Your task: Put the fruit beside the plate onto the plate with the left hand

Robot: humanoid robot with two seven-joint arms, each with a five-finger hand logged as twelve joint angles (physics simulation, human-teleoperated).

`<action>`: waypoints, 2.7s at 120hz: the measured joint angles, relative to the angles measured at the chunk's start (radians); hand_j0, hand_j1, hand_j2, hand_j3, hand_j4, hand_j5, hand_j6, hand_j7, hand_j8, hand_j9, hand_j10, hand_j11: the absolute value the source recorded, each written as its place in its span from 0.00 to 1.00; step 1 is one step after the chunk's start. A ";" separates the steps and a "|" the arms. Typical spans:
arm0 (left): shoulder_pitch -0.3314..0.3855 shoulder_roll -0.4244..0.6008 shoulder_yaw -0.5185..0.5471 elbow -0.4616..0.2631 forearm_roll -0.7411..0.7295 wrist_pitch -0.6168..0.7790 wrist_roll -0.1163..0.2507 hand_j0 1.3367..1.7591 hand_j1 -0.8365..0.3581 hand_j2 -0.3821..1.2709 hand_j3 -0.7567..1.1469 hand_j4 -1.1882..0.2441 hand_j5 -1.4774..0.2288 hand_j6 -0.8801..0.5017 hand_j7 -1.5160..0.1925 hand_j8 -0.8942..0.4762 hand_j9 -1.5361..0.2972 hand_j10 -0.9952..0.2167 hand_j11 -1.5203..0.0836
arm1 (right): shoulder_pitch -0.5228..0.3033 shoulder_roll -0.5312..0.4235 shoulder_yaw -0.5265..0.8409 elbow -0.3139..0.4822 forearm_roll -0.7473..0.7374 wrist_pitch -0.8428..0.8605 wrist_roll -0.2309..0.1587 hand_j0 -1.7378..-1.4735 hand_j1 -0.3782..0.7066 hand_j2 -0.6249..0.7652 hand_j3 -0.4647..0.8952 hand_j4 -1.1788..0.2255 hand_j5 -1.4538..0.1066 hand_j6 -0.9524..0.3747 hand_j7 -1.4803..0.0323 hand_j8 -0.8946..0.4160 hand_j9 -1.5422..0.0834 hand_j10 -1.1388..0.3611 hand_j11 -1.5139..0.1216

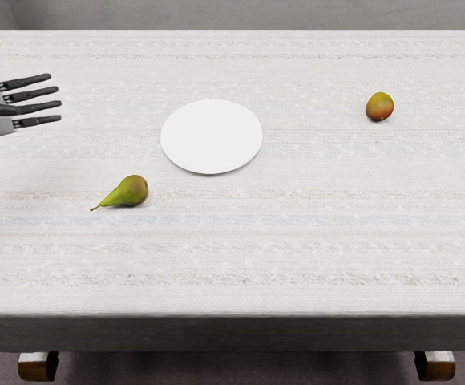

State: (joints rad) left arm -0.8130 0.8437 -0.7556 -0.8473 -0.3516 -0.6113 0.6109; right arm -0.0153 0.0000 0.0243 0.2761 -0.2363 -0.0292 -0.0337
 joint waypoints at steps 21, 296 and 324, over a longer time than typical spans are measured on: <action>-0.116 -0.040 0.056 0.003 0.042 0.000 0.000 0.76 0.95 0.24 0.40 0.80 0.83 0.61 0.86 0.63 0.81 0.79 0.91 | 0.000 0.000 0.000 0.000 0.000 0.000 0.000 0.30 0.03 0.45 0.34 0.84 0.93 0.72 0.98 0.68 0.95 0.76 0.93; -0.100 -0.362 0.433 -0.462 1.548 0.723 0.000 0.76 0.72 0.27 0.40 0.64 0.66 0.43 0.68 0.45 0.64 0.59 0.73 | 0.000 0.000 0.000 0.000 -0.001 0.000 0.000 0.30 0.03 0.45 0.34 0.84 0.93 0.72 0.98 0.68 0.95 0.76 0.93; -0.100 -0.364 0.440 -0.441 1.544 0.723 0.000 0.76 0.60 0.28 0.40 0.55 0.56 0.34 0.58 0.36 0.55 0.49 0.62 | 0.001 0.000 0.000 0.000 -0.001 0.000 0.000 0.30 0.03 0.45 0.34 0.84 0.93 0.72 0.98 0.68 0.95 0.76 0.93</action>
State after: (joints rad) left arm -0.9127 0.4801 -0.3151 -1.2885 1.1929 0.1112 0.6108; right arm -0.0148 0.0000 0.0246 0.2761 -0.2369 -0.0292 -0.0337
